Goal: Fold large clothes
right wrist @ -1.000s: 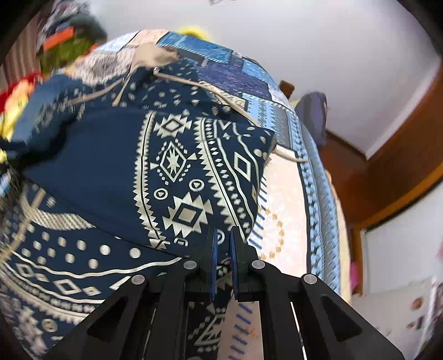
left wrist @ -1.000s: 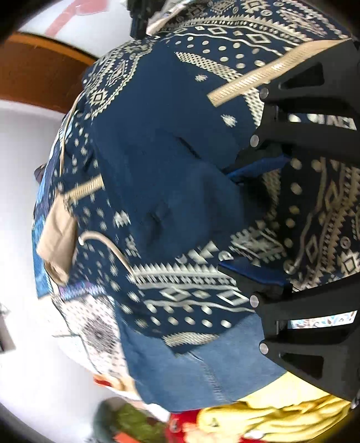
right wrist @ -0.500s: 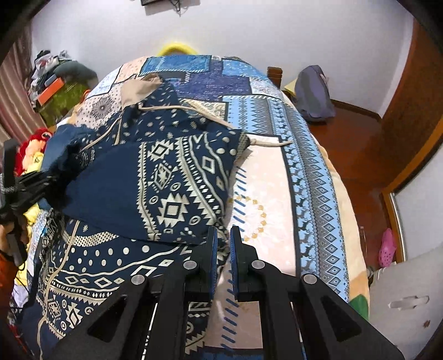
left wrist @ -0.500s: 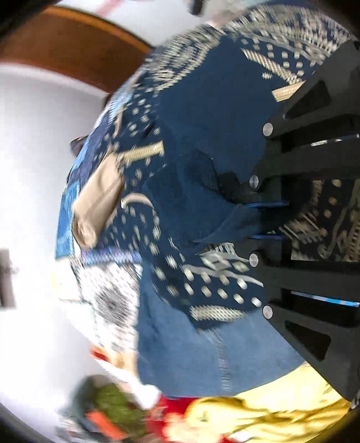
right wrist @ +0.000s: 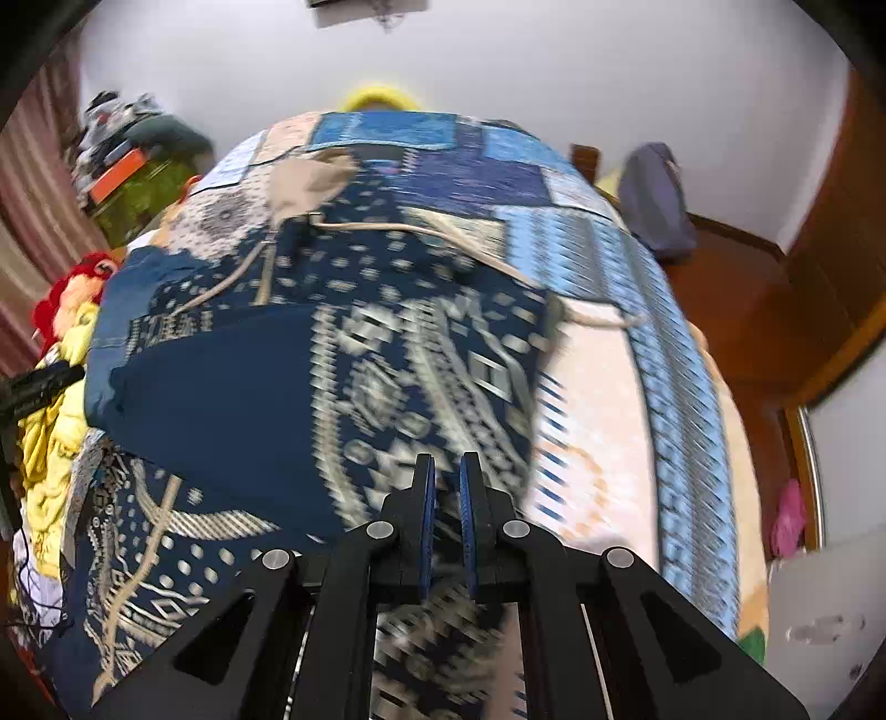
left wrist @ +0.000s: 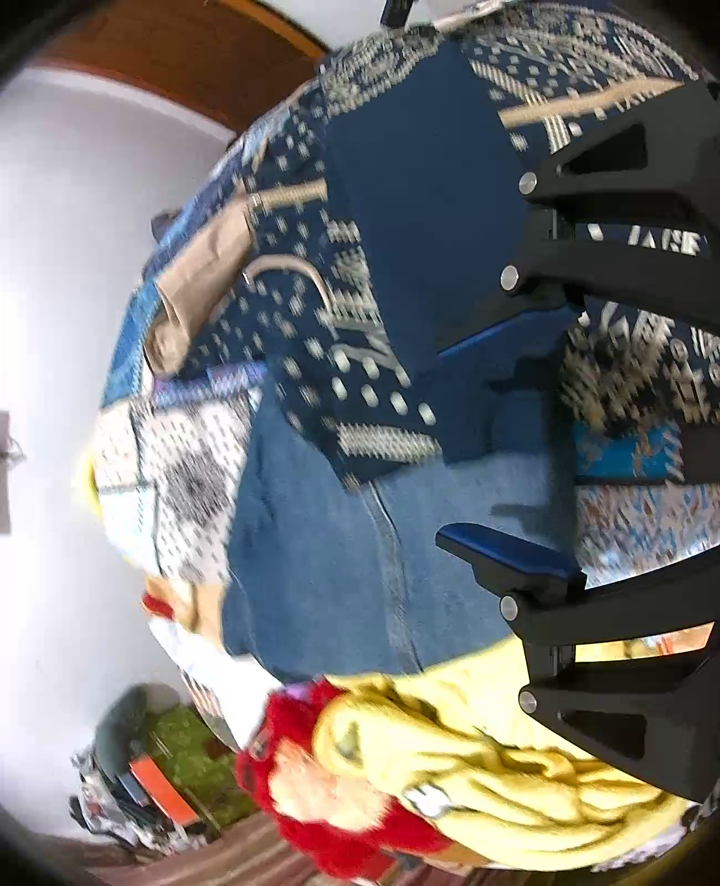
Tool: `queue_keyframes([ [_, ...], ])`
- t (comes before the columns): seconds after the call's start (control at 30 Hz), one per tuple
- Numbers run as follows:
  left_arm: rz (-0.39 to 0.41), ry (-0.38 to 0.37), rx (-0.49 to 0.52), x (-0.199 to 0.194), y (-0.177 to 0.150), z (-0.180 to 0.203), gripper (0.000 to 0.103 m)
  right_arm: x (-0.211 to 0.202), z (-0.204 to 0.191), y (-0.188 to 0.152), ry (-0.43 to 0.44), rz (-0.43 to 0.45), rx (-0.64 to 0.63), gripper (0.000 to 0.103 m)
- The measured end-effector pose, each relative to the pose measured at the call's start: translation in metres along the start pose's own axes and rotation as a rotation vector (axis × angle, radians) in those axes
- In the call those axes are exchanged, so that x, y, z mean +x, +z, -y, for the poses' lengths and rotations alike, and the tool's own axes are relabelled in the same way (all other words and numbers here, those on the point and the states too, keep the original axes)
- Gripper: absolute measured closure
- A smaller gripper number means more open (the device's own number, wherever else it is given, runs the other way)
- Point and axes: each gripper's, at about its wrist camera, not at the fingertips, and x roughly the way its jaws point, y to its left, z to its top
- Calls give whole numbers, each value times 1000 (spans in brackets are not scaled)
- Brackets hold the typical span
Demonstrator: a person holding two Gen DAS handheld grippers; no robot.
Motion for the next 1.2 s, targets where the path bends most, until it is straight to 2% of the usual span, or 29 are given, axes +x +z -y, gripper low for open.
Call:
queue_keyframes([
  [0.13, 1, -92, 66, 10, 13, 43, 42, 12, -37, 15, 28, -4, -85, 98],
  [0.23, -42, -178, 110, 31, 15, 79, 43, 29, -70, 22, 63, -26, -172, 98],
  [0.3, -78, -208, 148, 48, 12, 101, 43, 41, -82, 22, 70, -51, -209, 98],
  [0.4, -151, -194, 192, 77, -1, 124, 42, 72, -96, 19, 23, -115, -272, 98],
  [0.47, -127, -164, 211, 82, -8, 130, 41, 76, -100, 14, 5, -75, -337, 98],
  [0.53, -104, -134, 249, 79, -12, 135, 40, 76, -104, 11, -60, -67, -394, 98],
  [0.57, -108, -135, 244, 78, -12, 135, 40, 77, -107, 9, -106, -59, -429, 98],
  [0.63, -117, -154, 223, 79, -10, 132, 40, 79, -109, 7, -147, -51, -469, 98],
  [0.8, -108, -142, 228, 76, -13, 132, 39, 79, -102, 7, -217, -40, -468, 98],
  [0.83, -106, -137, 234, 76, -14, 133, 39, 79, -97, 8, -226, -37, -461, 92],
  [0.87, -106, -136, 236, 76, -15, 133, 38, 78, -91, 8, -247, -21, -448, 81],
  [0.9, -108, -137, 234, 76, -14, 132, 38, 76, -84, 9, -293, 0, -441, 39],
  [0.93, -111, -141, 229, 76, -14, 132, 38, 75, -76, 10, -383, 30, -432, 0],
  [0.97, -112, -142, 227, 76, -14, 131, 38, 74, -64, 10, -403, 38, -413, 0],
  [1.03, -110, -139, 229, 75, -14, 131, 38, 70, -36, 11, -281, -10, -307, 0],
  [1.07, -107, -137, 233, 75, -14, 132, 37, 68, -22, 11, -249, -32, -253, 0],
  [1.2, -105, -119, 212, 68, -15, 122, 35, 52, 14, 3, -262, -39, -187, 0],
])
